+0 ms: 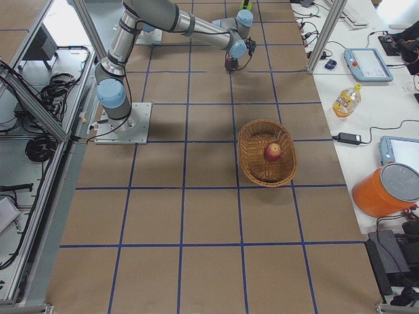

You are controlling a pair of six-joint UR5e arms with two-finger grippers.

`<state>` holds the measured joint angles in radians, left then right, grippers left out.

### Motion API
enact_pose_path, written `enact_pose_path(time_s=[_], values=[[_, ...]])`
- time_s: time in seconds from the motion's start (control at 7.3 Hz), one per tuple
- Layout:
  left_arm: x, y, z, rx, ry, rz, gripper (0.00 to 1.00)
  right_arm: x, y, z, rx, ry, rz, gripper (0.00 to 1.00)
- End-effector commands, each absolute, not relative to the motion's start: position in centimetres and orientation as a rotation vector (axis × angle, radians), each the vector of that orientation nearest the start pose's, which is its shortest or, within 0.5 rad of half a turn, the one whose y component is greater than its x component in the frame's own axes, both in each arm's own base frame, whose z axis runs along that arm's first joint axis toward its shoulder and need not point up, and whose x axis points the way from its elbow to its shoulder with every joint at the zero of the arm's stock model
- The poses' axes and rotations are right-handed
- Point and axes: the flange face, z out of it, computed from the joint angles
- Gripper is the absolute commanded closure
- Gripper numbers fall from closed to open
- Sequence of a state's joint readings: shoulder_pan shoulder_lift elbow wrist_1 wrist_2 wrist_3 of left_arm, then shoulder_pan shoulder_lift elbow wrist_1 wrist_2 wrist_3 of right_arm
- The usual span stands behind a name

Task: Put all apples into basket
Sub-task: 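Grasp the dark apple with the right gripper while the left grasps the green apple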

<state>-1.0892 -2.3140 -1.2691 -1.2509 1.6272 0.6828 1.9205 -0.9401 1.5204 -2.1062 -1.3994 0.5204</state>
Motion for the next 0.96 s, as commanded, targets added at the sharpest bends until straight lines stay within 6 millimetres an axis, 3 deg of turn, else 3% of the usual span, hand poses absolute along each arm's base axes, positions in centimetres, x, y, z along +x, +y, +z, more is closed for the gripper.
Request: enact_pose_path(time_s=[0.0, 0.14, 0.27, 0.41, 0.55, 0.69, 0.82], values=[[23.8, -70.3, 18.8, 0.334, 3.136, 0.211, 0.00, 37.2, -58.4, 18.7, 0.356, 2.979, 0.178, 0.90], [23.8, -70.3, 19.3, 0.333, 3.133, 0.203, 0.00, 36.7, -59.0, 20.2, 0.375, 2.976, 0.146, 1.00], [24.5, -70.0, 18.7, 0.320, 3.142, 0.210, 0.00, 35.7, -59.8, 23.9, 0.395, 2.968, 0.097, 1.00], [25.4, -69.7, 18.7, 0.332, 3.143, 0.210, 0.00, 32.8, -61.1, 28.6, 0.464, 2.960, 0.075, 1.00], [26.4, -69.3, 18.7, 0.376, 3.141, 0.210, 0.00, 26.1, -63.6, 32.5, 0.579, 2.962, 0.083, 1.00], [26.8, -69.1, 18.4, 0.372, 3.146, 0.217, 0.00, 19.9, -65.9, 35.1, 0.567, 2.967, 0.085, 1.00], [27.3, -69.0, 18.7, 0.369, 3.143, 0.210, 0.00, 13.5, -67.3, 36.4, 0.494, 3.048, 0.112, 1.00]])
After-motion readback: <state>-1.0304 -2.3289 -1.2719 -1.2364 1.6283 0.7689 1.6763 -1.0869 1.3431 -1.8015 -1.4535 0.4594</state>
